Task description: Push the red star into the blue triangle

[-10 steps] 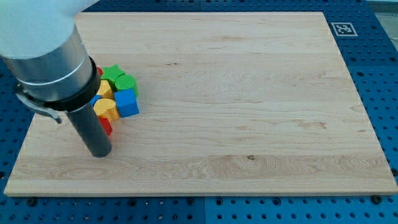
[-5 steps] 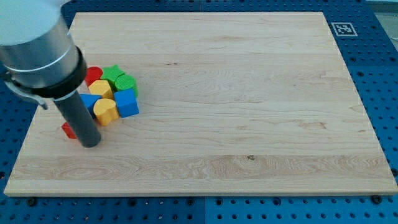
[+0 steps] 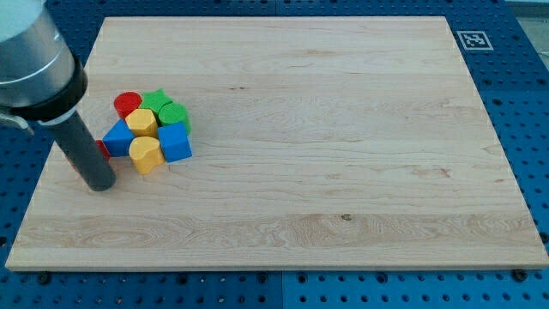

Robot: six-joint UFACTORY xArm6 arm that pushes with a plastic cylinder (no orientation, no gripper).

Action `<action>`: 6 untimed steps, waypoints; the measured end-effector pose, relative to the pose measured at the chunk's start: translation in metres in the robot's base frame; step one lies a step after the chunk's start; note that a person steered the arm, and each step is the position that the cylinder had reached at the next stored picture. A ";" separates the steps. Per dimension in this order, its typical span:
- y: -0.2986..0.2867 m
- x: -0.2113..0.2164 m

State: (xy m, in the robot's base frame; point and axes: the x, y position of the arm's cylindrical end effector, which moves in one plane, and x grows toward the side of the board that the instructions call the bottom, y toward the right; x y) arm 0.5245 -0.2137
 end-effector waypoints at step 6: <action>-0.015 -0.005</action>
